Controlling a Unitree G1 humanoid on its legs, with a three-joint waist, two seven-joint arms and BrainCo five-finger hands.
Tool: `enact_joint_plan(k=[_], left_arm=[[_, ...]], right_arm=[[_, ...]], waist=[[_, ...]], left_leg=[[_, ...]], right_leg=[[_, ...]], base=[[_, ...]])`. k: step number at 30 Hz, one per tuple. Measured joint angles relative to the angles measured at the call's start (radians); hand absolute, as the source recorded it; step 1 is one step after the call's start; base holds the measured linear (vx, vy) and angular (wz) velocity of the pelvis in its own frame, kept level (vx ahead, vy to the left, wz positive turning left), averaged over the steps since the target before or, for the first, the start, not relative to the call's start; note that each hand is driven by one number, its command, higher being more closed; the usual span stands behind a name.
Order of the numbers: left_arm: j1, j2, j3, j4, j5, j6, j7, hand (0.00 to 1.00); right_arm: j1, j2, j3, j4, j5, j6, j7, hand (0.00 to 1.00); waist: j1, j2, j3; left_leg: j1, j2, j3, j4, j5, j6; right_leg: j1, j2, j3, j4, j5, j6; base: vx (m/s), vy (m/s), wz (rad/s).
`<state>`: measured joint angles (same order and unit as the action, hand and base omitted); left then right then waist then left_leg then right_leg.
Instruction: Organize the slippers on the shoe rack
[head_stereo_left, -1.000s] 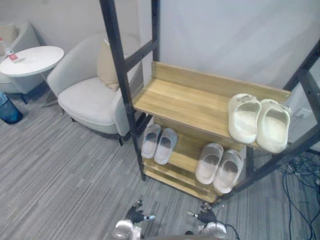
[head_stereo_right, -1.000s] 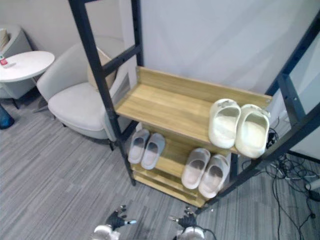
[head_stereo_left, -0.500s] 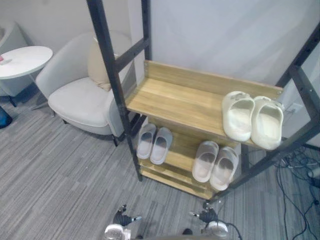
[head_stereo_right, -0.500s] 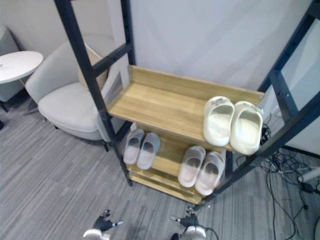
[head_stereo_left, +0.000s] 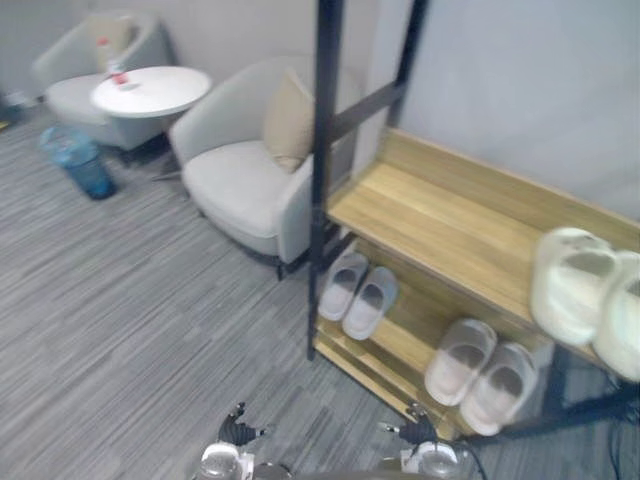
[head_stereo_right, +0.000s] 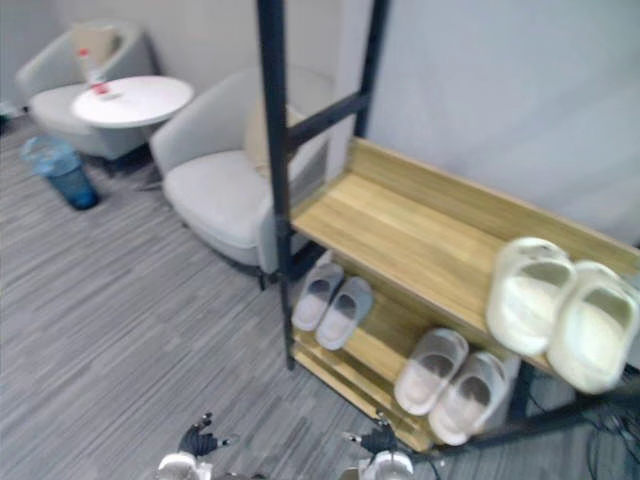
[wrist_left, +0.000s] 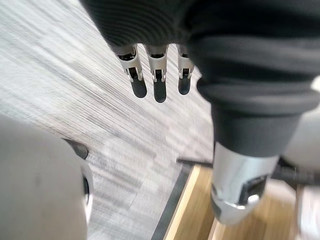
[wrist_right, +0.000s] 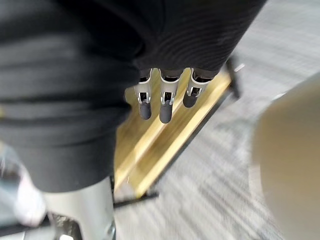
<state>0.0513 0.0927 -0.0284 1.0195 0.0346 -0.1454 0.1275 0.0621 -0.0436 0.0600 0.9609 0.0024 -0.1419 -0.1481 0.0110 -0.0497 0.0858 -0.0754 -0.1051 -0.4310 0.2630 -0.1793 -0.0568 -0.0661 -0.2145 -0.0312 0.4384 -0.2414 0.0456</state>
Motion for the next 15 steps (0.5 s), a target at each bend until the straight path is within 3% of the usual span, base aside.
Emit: enact_joint_plan(k=[1,3,4,7,9,10,11,12,14,15], left_arm=[[0.002,-0.003,0.009,0.000,-0.001,0.000,0.000,0.00],[0.001,-0.001,0.019,-0.008,-0.009,-0.003,-0.001,0.00],[-0.004,-0.004,0.027,-0.008,-0.014,-0.003,-0.002,0.00],[-0.010,-0.048,0.051,-0.031,-0.021,-0.008,-0.002,0.00],[-0.007,-0.064,0.052,-0.044,-0.023,-0.012,-0.002,0.00],[-0.006,-0.076,0.052,-0.057,-0.023,-0.013,-0.003,0.00],[-0.006,-0.080,0.053,-0.060,-0.023,-0.014,-0.004,0.00],[-0.022,-0.083,0.054,-0.070,-0.019,-0.014,-0.005,0.00],[-0.022,-0.091,0.053,-0.068,-0.018,-0.012,-0.007,0.00],[-0.022,-0.090,0.050,-0.067,-0.018,-0.013,-0.008,0.00]], right_arm=[[0.002,-0.003,0.001,-0.008,-0.001,-0.008,0.013,0.00],[0.005,0.001,0.002,-0.008,-0.001,-0.007,0.030,0.00],[0.006,0.002,0.002,-0.006,-0.001,-0.005,0.033,0.00],[0.004,-0.006,0.004,-0.006,-0.001,-0.002,0.042,0.00],[-0.006,-0.004,0.004,-0.010,-0.001,-0.003,0.040,0.00],[-0.022,0.003,0.002,-0.012,-0.001,-0.005,0.038,0.00],[-0.022,0.004,0.002,-0.015,-0.001,-0.006,0.037,0.00],[-0.025,0.010,0.002,-0.035,-0.002,-0.006,0.031,0.00],[-0.023,0.006,-0.004,-0.062,-0.001,-0.008,0.027,0.00],[-0.023,0.003,-0.010,-0.062,-0.001,-0.008,0.026,0.00]], waist=[[-0.001,0.006,0.002],[-0.003,-0.017,0.005],[-0.003,-0.024,0.008],[-0.006,-0.003,0.013],[-0.004,-0.002,0.013],[-0.006,-0.002,0.016],[-0.008,-0.003,0.017],[-0.013,-0.001,0.027],[-0.017,0.018,0.037],[-0.016,0.025,0.042]], left_leg=[[-0.008,0.001,-0.013,-0.003,0.005,-0.007],[-0.031,-0.017,-0.068,-0.032,0.029,-0.033],[-0.036,-0.020,-0.084,-0.042,0.040,-0.041],[-0.066,0.010,-0.154,-0.104,0.106,-0.072],[-0.086,0.023,-0.114,-0.131,0.152,-0.069],[-0.120,0.049,0.062,-0.158,0.199,-0.022],[-0.128,0.062,0.149,-0.152,0.187,0.016],[-0.190,0.120,0.400,-0.059,0.158,0.084],[-0.235,0.205,0.688,0.097,0.096,0.124],[-0.238,0.208,0.751,0.112,0.089,0.129]], right_leg=[[0.004,0.009,0.019,-0.010,-0.004,0.008],[0.034,-0.015,-0.030,-0.084,-0.051,0.078],[0.041,-0.018,-0.046,-0.110,-0.068,0.093],[0.059,0.005,-0.155,-0.137,-0.055,0.073],[0.078,0.009,-0.220,-0.157,-0.049,0.065],[0.089,-0.003,-0.296,-0.172,-0.036,0.051],[0.089,-0.005,-0.319,-0.176,-0.034,0.050],[0.094,-0.009,-0.369,-0.178,-0.030,0.049],[0.123,-0.005,-0.424,-0.175,-0.034,0.055],[0.137,-0.005,-0.432,-0.177,-0.041,0.063]], base=[[-0.09,-0.098,0.40],[-0.08,-0.137,0.63],[-0.09,-0.188,0.70],[-0.06,-0.127,1.03],[-0.05,-0.036,1.12],[-0.04,-0.010,1.01],[-0.09,0.000,1.30],[-0.06,-0.001,0.97],[-0.02,0.028,1.02],[0.01,0.083,0.71]])
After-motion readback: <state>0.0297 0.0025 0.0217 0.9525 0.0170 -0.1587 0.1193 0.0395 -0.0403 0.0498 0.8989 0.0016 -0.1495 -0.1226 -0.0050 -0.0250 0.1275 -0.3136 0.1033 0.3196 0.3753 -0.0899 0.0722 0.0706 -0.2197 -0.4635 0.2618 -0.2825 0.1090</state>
